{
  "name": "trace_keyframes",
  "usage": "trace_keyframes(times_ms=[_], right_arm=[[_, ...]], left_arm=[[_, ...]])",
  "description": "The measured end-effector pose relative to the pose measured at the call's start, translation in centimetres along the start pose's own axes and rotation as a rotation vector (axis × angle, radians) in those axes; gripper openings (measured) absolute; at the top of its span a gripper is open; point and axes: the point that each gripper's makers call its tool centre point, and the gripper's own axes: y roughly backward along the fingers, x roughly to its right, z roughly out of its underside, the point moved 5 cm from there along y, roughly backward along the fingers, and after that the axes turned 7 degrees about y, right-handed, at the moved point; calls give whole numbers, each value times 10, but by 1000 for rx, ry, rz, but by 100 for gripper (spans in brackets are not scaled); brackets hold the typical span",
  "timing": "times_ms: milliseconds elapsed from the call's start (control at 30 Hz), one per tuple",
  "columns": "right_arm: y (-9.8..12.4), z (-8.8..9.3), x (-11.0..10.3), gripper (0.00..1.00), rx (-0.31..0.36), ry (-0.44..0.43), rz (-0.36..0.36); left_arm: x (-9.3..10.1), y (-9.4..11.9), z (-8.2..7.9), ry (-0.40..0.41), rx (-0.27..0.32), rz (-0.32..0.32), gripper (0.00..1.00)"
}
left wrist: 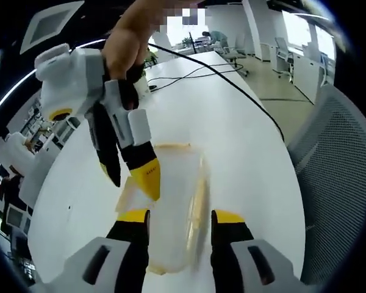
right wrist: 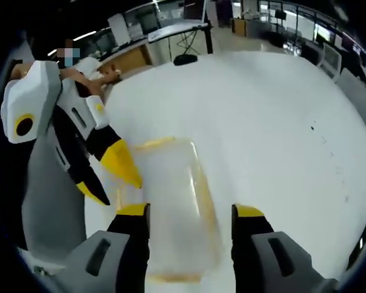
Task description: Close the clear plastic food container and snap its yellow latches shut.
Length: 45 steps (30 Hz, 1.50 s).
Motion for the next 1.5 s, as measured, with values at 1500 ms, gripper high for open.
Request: trace_keyframes(times_ms=[1500], right_arm=[[21, 66, -49, 62, 117, -79, 285]], left_arm=[[-31, 5, 50, 389, 13, -76, 53]])
